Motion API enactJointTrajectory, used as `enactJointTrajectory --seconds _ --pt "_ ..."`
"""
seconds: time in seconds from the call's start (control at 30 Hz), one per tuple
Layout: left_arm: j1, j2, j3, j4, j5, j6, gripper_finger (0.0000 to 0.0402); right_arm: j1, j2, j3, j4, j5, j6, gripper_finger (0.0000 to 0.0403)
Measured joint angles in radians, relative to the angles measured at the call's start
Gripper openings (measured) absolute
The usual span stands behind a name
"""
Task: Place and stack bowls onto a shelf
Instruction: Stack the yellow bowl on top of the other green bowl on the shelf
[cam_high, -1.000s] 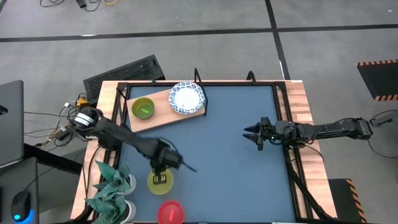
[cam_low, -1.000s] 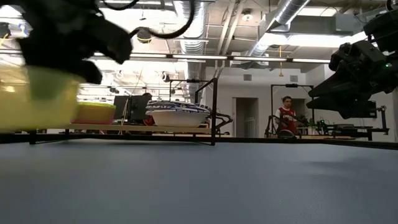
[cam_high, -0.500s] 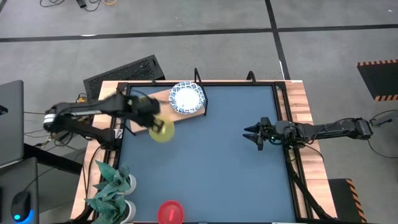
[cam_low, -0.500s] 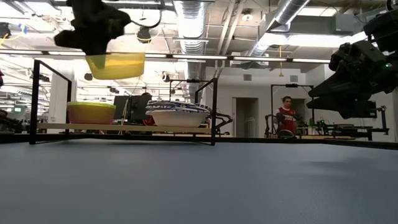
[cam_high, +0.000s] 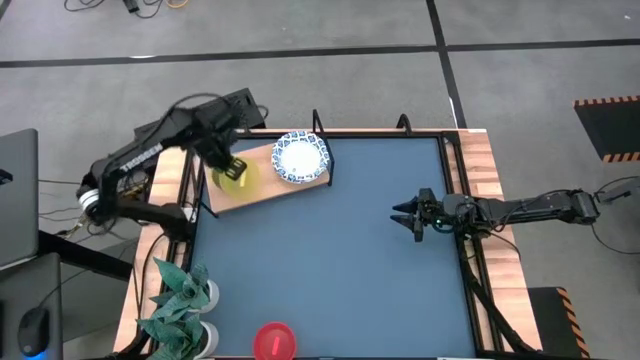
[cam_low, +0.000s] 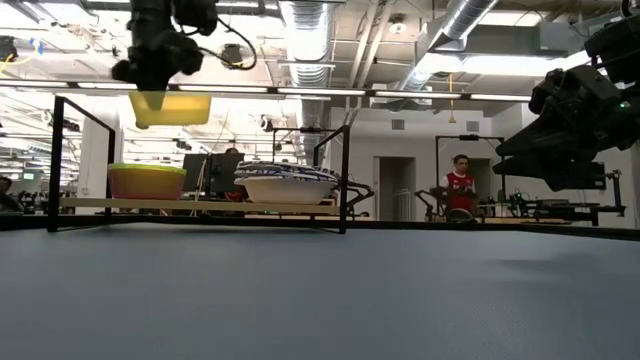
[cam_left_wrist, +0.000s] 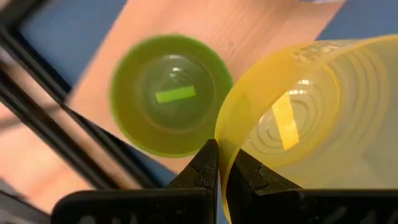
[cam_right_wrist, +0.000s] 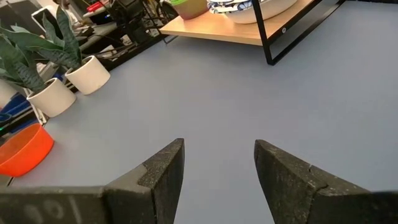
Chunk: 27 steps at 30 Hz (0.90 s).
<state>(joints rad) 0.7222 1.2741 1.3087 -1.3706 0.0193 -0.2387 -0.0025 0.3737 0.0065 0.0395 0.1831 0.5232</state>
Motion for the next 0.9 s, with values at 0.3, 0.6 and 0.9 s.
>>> enactJointTrajectory --seconds 0.3,0.6,0.9 --pt "0.088 0.292 0.316 -0.199 -0.065 0.484 0.0 0.0 0.0 0.0 0.0 0.001 0.0 0.022" --pt "0.168 0.426 0.33 -0.2 -0.108 0.602 0.0 0.0 0.0 0.0 0.0 0.001 0.001 0.022" --pt "0.262 0.43 0.33 -0.201 -0.112 0.636 0.0 0.0 0.0 0.0 0.0 0.001 0.0 0.022"
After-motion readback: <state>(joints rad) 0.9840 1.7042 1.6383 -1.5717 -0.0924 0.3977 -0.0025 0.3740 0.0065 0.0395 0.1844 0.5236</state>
